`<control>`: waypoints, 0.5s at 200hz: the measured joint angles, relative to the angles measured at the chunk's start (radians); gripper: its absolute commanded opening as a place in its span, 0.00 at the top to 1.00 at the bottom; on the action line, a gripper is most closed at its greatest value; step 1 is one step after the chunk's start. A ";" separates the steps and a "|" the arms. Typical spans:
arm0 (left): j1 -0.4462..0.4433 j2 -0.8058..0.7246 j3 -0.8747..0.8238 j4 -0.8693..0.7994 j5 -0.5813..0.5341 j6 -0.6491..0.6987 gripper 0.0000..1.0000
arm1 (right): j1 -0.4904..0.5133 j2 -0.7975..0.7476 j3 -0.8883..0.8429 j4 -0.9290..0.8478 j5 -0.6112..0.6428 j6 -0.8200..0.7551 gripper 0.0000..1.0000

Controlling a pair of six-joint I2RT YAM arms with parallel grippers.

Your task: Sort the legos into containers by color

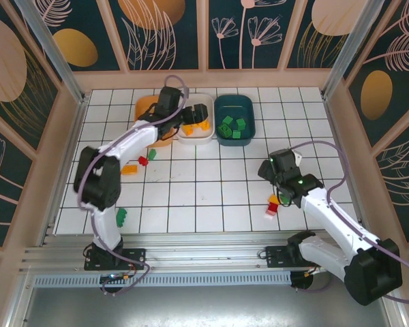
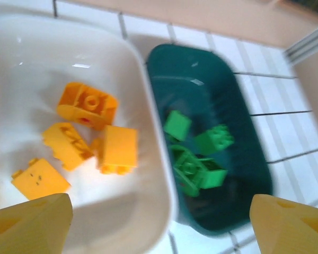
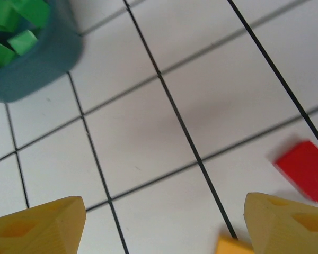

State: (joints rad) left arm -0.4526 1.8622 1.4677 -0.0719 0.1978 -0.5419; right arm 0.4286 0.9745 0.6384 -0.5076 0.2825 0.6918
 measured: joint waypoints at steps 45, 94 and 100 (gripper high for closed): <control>-0.005 -0.397 -0.529 0.341 0.074 -0.162 0.10 | 0.002 -0.018 -0.049 -0.148 -0.036 0.169 0.23; -0.012 -0.469 -0.847 0.365 0.089 -0.241 0.10 | 0.032 0.003 -0.073 -0.230 -0.118 0.288 0.26; -0.012 -0.491 -0.857 0.358 0.087 -0.243 0.10 | 0.040 0.007 -0.074 -0.237 -0.129 0.295 0.26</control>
State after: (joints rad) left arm -0.4648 1.3712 0.6106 0.2859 0.2852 -0.7845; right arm 0.4690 0.9813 0.5644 -0.7441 0.1539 0.9871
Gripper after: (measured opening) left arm 0.904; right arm 0.741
